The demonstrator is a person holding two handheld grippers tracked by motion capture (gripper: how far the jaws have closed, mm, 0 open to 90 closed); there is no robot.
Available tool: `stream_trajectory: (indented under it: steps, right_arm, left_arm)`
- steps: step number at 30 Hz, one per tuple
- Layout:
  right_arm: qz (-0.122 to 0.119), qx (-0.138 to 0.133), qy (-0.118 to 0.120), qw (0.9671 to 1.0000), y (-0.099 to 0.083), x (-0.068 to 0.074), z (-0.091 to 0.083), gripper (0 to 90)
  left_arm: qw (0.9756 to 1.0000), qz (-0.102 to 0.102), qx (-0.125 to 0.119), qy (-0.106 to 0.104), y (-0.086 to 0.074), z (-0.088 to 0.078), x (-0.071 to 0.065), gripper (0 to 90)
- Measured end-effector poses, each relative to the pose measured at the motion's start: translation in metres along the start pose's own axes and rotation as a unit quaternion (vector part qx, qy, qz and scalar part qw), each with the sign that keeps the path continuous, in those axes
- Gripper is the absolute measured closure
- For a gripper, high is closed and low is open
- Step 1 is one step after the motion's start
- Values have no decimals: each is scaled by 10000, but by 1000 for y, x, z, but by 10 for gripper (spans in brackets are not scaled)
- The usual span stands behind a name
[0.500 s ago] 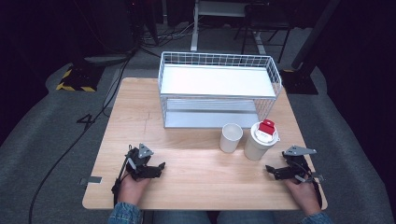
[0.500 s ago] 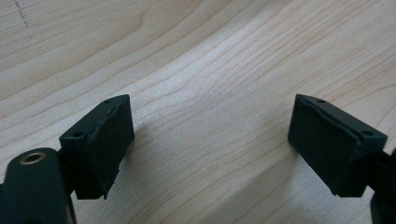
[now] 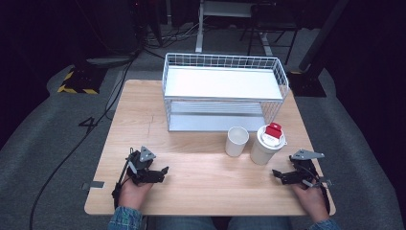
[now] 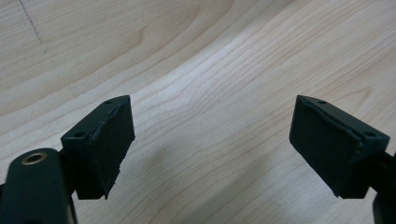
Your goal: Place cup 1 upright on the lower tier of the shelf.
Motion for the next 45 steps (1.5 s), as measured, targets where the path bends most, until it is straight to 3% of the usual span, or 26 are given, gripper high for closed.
stream_trajectory:
  steps: [9,11,14,18,23,30,34,37,40,45]
  right_arm:
    - [2,-1,-1,10000,0,0,0,4]
    - [3,0,-2,10000,0,0,0,5]
    - [2,-1,-2,10000,0,0,0,4]
    - [12,-7,-12,10000,0,0,0,4]
    - [16,-7,-18,10000,0,0,0,4]
    - [16,-5,-18,10000,0,0,0,4]
    - [16,-6,-18,10000,0,0,0,4]
    - [16,-6,-18,10000,0,0,0,4]
    - [16,-6,-17,10000,0,0,0,4]
    - [17,-6,-18,10000,0,0,0,4]
  left_arm:
    - [9988,294,-315,-218,30,-16,-18,153]
    - [9985,320,-381,-237,34,-16,-21,153]
    - [9965,203,-743,-324,45,-19,-24,153]
    - [9946,269,-870,-489,58,-17,-32,152]
    - [9898,239,-1143,-811,76,-17,-45,153]
    - [9824,264,-1487,-1101,99,-16,-57,152]
    - [9787,538,-1585,-1188,111,-10,-66,152]
    - [9743,635,-1711,-1323,120,-3,-72,153]
    - [9731,691,-1672,-1424,127,7,-75,152]
    - [9651,767,-1826,-1712,143,12,-82,153]
Point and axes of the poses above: each handheld gripper's, and its own axes: z roughly forward along the jaws, y roughly out of its top, x roughly to its left, the point moved 10 cm from there along z, roughly forward along the jaws, and after that the axes turned 4 degrees about y, right-handed, at the moved point
